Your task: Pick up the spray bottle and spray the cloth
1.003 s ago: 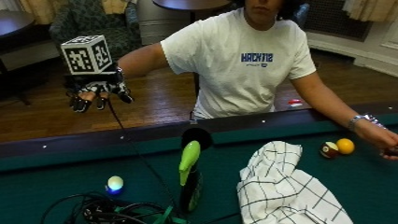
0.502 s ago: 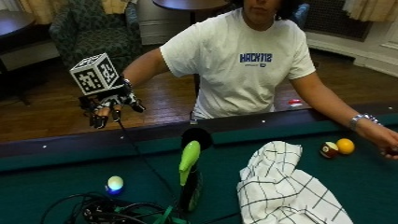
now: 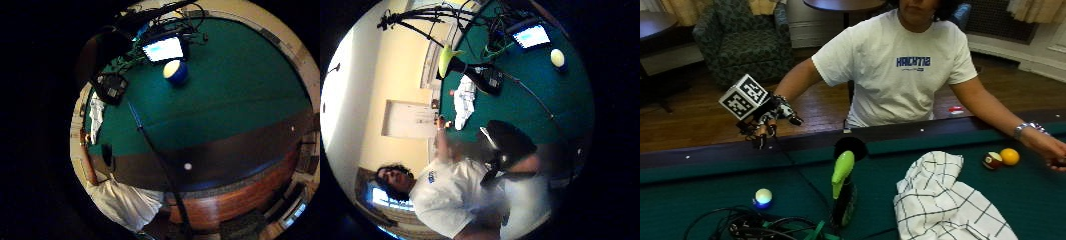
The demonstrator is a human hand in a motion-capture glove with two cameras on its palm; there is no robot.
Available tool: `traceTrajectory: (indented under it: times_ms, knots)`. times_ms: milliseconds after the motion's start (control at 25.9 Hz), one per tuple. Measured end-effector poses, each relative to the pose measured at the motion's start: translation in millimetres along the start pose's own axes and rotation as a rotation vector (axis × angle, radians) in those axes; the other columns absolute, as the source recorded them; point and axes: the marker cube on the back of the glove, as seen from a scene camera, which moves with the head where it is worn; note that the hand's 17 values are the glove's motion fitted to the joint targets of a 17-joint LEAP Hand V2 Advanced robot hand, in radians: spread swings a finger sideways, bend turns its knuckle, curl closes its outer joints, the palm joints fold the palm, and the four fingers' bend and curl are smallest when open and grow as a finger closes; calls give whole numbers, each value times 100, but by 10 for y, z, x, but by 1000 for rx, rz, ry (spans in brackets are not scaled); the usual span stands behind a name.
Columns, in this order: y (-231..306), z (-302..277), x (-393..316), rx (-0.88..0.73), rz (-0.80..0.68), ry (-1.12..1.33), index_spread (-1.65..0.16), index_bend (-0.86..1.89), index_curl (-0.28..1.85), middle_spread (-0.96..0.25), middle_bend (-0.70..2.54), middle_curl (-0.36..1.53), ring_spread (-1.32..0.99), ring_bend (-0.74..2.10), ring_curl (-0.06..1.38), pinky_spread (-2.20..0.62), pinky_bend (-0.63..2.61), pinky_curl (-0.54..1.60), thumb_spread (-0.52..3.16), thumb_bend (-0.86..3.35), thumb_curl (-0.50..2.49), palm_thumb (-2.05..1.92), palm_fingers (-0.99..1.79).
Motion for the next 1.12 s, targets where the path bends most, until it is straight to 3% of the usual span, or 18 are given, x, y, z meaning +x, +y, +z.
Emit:
traceTrajectory:
  times_ms: [347,1119]
  knots:
    - [-95,179,-70,-8,-26,-167,-45,13,26,-8,19,25,-6,41,28,23,49,33,108,3,30,63,37]
    - [-499,639,-273,-70,-34,-251,-44,13,25,-9,18,28,-8,44,31,20,48,34,105,-2,33,72,38]
